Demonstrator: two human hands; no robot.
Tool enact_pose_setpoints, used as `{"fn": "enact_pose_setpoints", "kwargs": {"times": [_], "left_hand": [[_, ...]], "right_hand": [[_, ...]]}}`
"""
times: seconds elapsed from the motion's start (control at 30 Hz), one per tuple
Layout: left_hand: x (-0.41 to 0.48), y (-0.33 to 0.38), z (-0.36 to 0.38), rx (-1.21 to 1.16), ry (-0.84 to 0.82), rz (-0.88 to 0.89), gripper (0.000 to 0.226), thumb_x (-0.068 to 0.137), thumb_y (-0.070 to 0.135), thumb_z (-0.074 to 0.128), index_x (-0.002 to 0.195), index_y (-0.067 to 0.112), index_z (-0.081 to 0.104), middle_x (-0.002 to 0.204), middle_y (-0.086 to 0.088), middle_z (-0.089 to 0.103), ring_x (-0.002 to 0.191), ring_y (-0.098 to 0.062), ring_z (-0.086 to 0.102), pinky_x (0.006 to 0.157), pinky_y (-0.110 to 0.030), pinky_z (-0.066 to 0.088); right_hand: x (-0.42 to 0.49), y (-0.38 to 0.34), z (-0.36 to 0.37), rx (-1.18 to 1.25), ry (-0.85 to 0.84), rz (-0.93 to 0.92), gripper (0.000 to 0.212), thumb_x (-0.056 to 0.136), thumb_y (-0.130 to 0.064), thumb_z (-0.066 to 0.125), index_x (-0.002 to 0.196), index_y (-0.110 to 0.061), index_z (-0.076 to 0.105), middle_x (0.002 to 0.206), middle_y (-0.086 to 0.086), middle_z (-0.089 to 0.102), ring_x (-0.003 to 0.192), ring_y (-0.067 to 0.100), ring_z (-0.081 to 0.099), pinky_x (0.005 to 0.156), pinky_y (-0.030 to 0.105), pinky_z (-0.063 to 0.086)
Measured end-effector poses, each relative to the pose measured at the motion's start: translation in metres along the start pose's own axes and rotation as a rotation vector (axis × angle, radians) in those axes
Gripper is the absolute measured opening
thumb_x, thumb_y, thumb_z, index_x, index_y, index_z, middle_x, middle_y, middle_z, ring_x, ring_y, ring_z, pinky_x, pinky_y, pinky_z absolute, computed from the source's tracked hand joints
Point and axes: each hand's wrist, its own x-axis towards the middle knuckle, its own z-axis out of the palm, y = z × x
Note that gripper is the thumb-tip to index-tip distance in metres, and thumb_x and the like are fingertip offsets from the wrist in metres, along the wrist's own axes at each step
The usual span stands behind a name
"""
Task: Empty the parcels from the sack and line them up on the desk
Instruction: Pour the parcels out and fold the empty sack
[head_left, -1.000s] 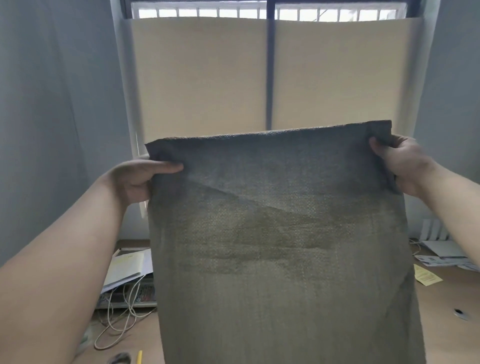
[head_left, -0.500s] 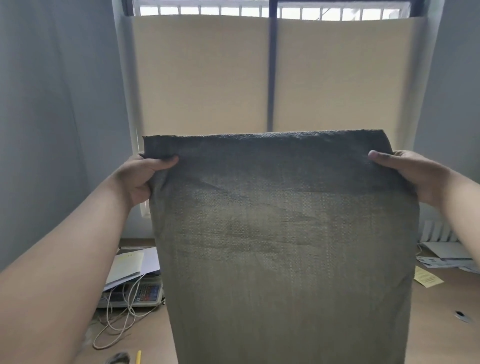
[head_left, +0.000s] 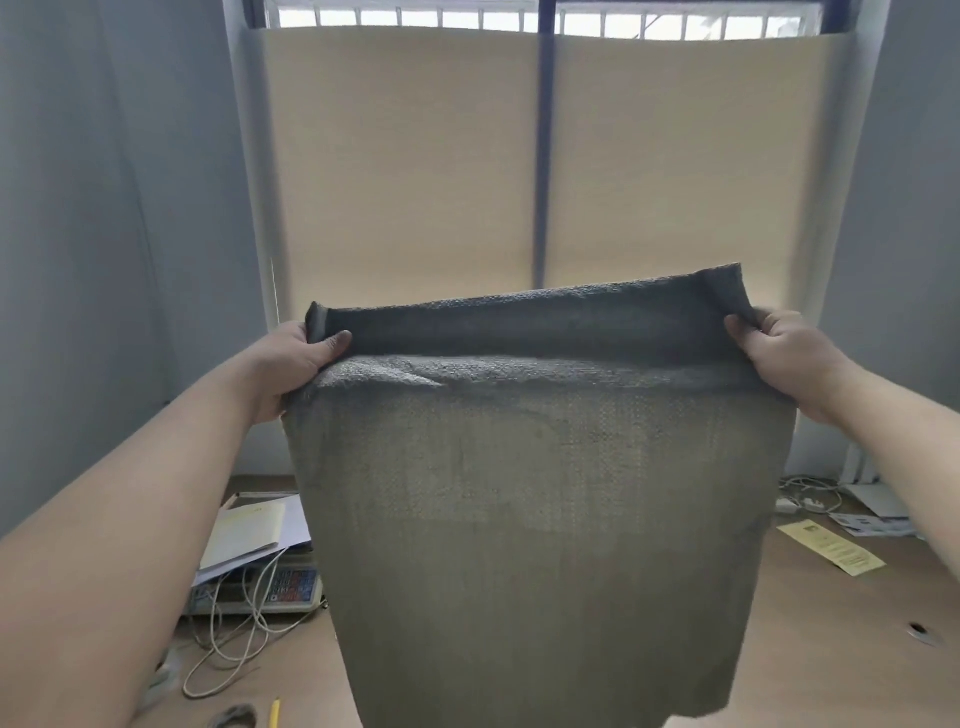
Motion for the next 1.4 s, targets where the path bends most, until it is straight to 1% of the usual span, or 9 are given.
{"fn": "enact_pose_setpoints", "kwargs": {"times": [0.13,0.3,0.43,0.53,0.67,0.77,1.0,1.17,1.4], "left_hand": [[-0.010,-0.007,-0.002,-0.046,-0.158,-0.184,0.054,0.085,0.045,0.067,0.120,0.004,0.062,0.109,-0.014,0.071,0.090,-0.026,0.071,0.071,-0.037,0.063],[-0.022,-0.010,-0.007,-0.052,-0.523,-0.190,0.029,0.073,-0.007,0.072,0.095,0.009,0.080,0.105,-0.015,0.074,0.092,-0.024,0.074,0.071,-0.037,0.064],[-0.019,-0.012,-0.007,-0.094,-0.482,-0.143,0.046,0.042,0.001,0.097,0.084,0.008,0.082,0.096,-0.016,0.077,0.083,-0.025,0.076,0.066,-0.033,0.063],[-0.013,-0.020,-0.010,-0.206,-0.313,-0.092,0.070,0.014,0.015,0.103,0.080,0.005,0.082,0.091,-0.016,0.078,0.077,-0.023,0.077,0.062,-0.030,0.062],[-0.010,-0.027,-0.007,-0.264,-0.104,-0.086,0.013,0.075,0.004,0.079,0.087,0.011,0.081,0.104,-0.009,0.077,0.074,-0.018,0.077,0.059,-0.031,0.062],[-0.010,-0.032,-0.003,-0.140,-0.013,-0.044,0.022,0.094,0.010,0.066,0.113,0.019,0.070,0.106,-0.004,0.075,0.079,-0.014,0.074,0.065,-0.032,0.060],[-0.010,-0.031,0.003,-0.110,0.179,-0.002,0.056,0.090,0.021,0.074,0.139,0.021,0.045,0.127,-0.009,0.058,0.100,-0.025,0.064,0.066,-0.033,0.054],[-0.014,-0.023,0.000,-0.316,0.091,0.051,0.008,0.086,0.017,0.071,0.080,0.012,0.071,0.078,-0.007,0.067,0.052,-0.005,0.065,0.050,-0.017,0.055],[-0.026,-0.014,-0.016,-0.270,-0.209,0.051,0.063,0.059,-0.024,0.072,0.113,0.009,0.071,0.098,-0.013,0.076,0.082,-0.016,0.075,0.072,-0.024,0.061]], "right_hand": [[0.004,0.005,0.006,-0.013,0.091,0.057,0.024,0.104,-0.029,0.051,0.099,-0.016,0.070,0.104,0.016,0.071,0.093,0.028,0.064,0.088,0.048,0.052],[0.004,0.009,0.002,0.037,0.133,0.170,0.030,0.103,-0.031,0.053,0.115,-0.008,0.068,0.108,0.020,0.070,0.084,0.028,0.065,0.073,0.035,0.052],[-0.009,-0.004,-0.008,0.151,-0.022,0.304,0.033,0.090,-0.035,0.071,0.109,-0.009,0.067,0.088,0.011,0.070,0.050,0.015,0.070,0.044,0.025,0.056],[-0.019,-0.005,-0.021,0.252,-0.228,0.359,0.053,0.069,-0.030,0.088,0.108,0.000,0.068,0.085,0.014,0.076,0.060,0.018,0.074,0.050,0.029,0.059],[-0.020,0.000,-0.029,0.349,-0.281,0.373,0.058,0.071,-0.009,0.074,0.125,0.008,0.062,0.117,0.021,0.072,0.088,0.023,0.077,0.067,0.030,0.063],[-0.017,0.003,-0.027,0.260,-0.288,0.389,0.048,0.084,-0.011,0.067,0.129,0.003,0.060,0.128,0.021,0.067,0.106,0.028,0.071,0.078,0.039,0.063],[-0.017,0.000,-0.013,0.054,-0.073,0.233,0.046,0.091,-0.022,0.069,0.130,-0.016,0.045,0.106,0.007,0.061,0.089,0.018,0.061,0.074,0.038,0.057],[-0.016,0.001,-0.023,0.209,-0.127,0.154,0.084,0.036,-0.061,0.095,0.100,-0.016,0.064,0.084,0.000,0.065,0.072,0.010,0.061,0.057,0.023,0.058],[-0.018,0.003,-0.037,0.238,-0.218,0.131,0.089,0.036,-0.014,0.099,0.118,-0.007,0.066,0.122,0.018,0.066,0.099,0.020,0.067,0.069,0.018,0.059]]}}
